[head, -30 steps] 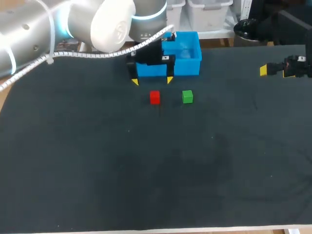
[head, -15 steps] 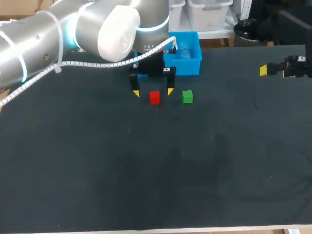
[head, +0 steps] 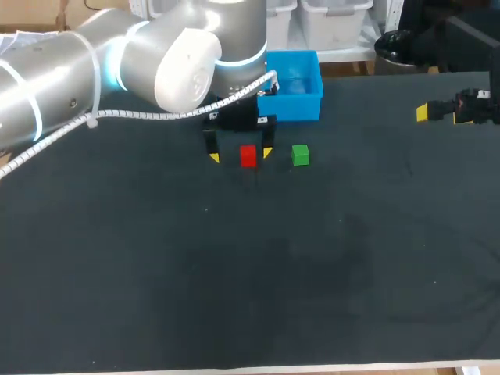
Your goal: Use the left arm to pick the red cube and place it into the blue plastic box first, then use the right arm to grasp the green cube and put it into the same blue plastic box after the first action is fully finished.
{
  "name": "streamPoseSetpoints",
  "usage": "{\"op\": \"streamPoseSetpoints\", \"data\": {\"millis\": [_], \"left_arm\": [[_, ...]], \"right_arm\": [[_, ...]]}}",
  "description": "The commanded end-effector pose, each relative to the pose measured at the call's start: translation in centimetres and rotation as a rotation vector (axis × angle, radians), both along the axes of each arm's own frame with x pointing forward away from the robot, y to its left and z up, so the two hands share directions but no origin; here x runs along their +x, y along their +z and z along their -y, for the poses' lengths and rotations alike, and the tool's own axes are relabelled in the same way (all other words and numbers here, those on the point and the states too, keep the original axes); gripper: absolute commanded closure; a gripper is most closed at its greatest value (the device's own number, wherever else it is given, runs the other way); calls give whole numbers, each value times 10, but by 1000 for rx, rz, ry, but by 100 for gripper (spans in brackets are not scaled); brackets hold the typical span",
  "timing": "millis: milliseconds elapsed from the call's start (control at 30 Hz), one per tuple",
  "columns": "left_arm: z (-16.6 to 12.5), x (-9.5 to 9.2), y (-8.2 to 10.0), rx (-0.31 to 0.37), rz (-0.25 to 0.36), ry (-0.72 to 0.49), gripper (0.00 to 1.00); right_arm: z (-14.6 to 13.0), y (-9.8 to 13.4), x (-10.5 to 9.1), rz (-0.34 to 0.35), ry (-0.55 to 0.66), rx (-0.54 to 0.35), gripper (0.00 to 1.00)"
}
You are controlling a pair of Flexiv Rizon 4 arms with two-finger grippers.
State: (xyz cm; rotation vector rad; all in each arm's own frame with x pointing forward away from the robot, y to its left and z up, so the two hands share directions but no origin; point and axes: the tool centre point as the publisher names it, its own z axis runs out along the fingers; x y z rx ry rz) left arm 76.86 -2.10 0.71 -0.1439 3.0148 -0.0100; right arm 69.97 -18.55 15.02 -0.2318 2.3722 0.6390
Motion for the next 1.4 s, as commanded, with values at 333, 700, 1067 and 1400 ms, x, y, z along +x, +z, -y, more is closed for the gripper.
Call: {"op": "streamPoseSetpoints", "data": {"millis": [333, 700, 1067, 1400], "left_arm": [[5, 5, -13, -5, 1, -18, 0], [7, 10, -16, 12, 4, -31, 0], [9, 5, -16, 16, -5, -35, 100], [7, 0, -5, 28, -2, -41, 100]], "right_arm": [[0, 0, 0, 0, 0, -1, 0], [0, 0, 0, 0, 0, -1, 0], [0, 0, 0, 0, 0, -1, 0], [0, 0, 0, 0, 0, -1, 0]]}}
